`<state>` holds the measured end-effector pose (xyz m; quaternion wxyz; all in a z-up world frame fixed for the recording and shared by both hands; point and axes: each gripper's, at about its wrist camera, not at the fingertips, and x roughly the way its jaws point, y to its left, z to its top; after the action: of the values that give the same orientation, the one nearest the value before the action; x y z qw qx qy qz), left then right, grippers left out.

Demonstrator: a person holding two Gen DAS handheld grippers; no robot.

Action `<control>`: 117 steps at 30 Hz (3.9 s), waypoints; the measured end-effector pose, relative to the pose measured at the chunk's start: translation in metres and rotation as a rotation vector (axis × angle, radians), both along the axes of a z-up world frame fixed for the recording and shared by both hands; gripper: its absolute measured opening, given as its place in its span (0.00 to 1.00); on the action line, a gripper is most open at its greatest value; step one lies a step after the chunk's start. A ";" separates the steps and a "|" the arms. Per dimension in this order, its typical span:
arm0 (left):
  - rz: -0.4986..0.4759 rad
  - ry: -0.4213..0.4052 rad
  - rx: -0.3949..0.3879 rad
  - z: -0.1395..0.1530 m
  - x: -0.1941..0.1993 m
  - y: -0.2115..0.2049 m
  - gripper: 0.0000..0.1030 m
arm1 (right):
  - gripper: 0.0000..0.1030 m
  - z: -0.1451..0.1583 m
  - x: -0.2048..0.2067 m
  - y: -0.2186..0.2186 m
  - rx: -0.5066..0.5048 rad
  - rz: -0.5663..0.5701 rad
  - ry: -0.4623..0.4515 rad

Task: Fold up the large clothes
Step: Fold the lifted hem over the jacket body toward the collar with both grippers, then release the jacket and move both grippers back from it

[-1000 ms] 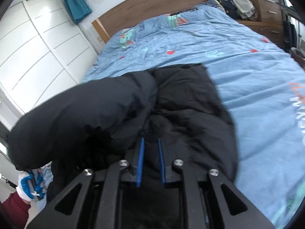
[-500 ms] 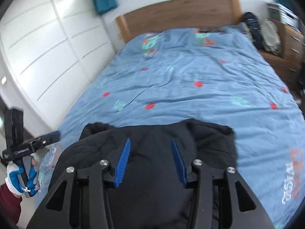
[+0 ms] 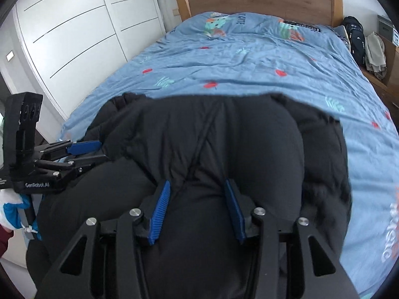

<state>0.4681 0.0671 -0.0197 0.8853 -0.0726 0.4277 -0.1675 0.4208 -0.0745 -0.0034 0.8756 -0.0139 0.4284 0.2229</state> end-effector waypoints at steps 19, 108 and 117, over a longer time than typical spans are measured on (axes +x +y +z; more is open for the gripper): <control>0.006 -0.062 0.112 -0.009 -0.039 -0.005 0.70 | 0.46 -0.033 -0.029 0.007 -0.080 -0.001 -0.067; 0.400 -0.119 0.399 0.037 -0.352 0.088 0.95 | 0.73 -0.006 -0.361 -0.228 -0.080 -0.585 0.108; 0.447 -0.070 0.427 0.030 -0.363 0.110 0.95 | 0.76 -0.016 -0.366 -0.247 -0.071 -0.612 0.123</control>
<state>0.1052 0.1773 0.0100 0.9097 0.0286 0.3956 0.1228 0.0544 -0.3220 -0.0193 0.8733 0.0985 0.4725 -0.0658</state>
